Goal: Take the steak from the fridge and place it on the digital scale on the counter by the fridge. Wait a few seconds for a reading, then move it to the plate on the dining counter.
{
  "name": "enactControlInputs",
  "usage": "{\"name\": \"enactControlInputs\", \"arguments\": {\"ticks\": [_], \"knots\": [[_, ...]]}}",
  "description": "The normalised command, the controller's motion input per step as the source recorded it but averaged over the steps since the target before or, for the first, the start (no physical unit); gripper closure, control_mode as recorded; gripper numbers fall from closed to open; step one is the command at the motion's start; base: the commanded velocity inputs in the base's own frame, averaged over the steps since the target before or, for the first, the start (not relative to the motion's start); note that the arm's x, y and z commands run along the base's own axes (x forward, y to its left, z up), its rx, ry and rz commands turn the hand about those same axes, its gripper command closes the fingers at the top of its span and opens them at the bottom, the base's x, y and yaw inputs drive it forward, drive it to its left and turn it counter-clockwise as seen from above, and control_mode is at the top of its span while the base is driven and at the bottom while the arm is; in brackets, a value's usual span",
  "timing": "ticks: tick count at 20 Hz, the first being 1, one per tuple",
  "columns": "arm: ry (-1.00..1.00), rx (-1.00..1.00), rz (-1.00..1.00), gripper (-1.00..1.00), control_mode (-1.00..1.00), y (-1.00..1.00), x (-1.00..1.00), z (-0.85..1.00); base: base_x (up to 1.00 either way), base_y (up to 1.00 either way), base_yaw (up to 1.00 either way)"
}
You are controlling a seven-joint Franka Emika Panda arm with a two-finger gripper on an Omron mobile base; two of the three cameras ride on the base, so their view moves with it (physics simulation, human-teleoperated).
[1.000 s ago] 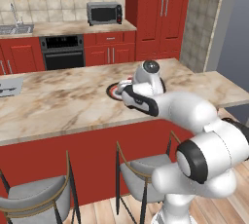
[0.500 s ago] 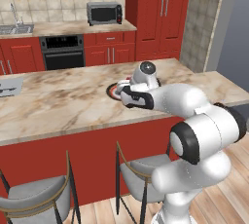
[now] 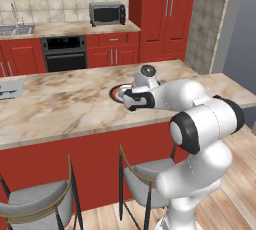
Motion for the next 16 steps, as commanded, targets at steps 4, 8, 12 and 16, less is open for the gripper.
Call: {"name": "enactControlInputs", "arguments": {"ticks": [4, 8, 12, 16], "knots": [[0.08, 0.00, -0.01, 1.00, -1.00, 0.00, 0.24, -0.22, 0.00, 0.00, 0.00], [0.06, 0.00, -0.01, 1.00, -1.00, 0.00, 0.41, -0.05, 0.00, 0.00, 0.00], [0.05, 0.00, -0.01, -1.00, -1.00, 0.02, 0.39, -0.01, 0.00, 0.00, 0.00], [0.02, 0.00, 0.00, -1.00, -1.00, 0.02, 0.16, 0.00, 0.00, 0.00, 0.00]]}}
